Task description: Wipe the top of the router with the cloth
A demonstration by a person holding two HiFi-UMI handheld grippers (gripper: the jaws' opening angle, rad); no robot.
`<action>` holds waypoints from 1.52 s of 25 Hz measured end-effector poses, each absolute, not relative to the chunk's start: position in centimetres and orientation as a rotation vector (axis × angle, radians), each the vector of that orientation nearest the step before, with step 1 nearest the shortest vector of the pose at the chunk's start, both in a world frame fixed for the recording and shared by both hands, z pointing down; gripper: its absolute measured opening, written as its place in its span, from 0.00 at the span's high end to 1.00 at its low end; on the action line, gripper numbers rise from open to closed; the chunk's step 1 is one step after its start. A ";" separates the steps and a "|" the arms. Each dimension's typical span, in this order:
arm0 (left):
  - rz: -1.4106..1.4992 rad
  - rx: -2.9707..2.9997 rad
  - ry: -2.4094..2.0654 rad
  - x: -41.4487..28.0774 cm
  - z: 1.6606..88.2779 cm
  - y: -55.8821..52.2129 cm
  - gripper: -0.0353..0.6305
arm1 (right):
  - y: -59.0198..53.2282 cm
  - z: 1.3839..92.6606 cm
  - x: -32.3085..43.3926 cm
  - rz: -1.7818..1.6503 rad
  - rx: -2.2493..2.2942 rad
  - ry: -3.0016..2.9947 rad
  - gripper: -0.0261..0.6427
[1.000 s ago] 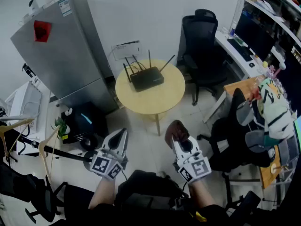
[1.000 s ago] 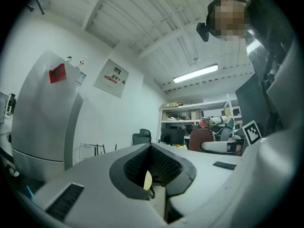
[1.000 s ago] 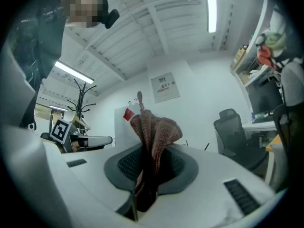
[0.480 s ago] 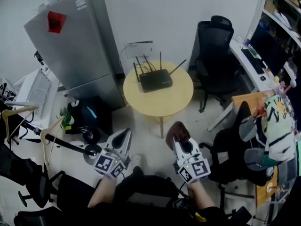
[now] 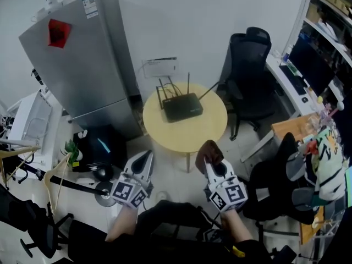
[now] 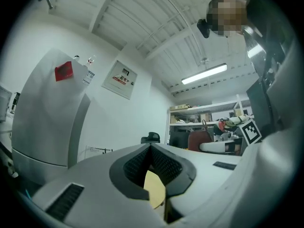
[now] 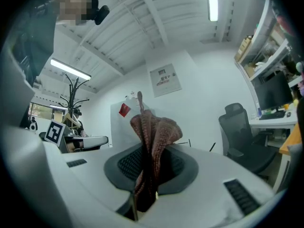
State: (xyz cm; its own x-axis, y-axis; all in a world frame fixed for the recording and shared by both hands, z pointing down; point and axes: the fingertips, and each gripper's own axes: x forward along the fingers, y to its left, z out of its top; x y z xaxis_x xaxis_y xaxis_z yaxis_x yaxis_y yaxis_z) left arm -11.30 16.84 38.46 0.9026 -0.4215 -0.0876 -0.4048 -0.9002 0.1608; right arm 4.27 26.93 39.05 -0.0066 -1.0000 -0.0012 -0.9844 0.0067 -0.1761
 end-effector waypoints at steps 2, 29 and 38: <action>-0.200 2.941 -0.621 -10.9 37.9 14.8 0.96 | 24.7 38.8 4.5 -0.175 -2.137 2.128 0.87; -0.177 2.932 -0.800 -9.4 37.7 -1.8 0.96 | 3.5 40.0 7.7 -0.224 -2.059 2.328 0.87; -0.201 2.917 -1.043 -3.6 36.5 -5.3 0.96 | -1.9 39.5 13.8 -0.219 -1.875 2.466 0.87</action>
State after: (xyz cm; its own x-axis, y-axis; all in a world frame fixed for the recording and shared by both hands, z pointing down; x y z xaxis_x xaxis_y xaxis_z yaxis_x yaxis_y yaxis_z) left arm -3.58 -5.30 36.52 0.7661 -0.6334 -0.1089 -0.6286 -0.7738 0.0785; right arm 13.77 -1.88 39.48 -0.2705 -0.9610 0.0568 -0.9561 0.2612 -0.1331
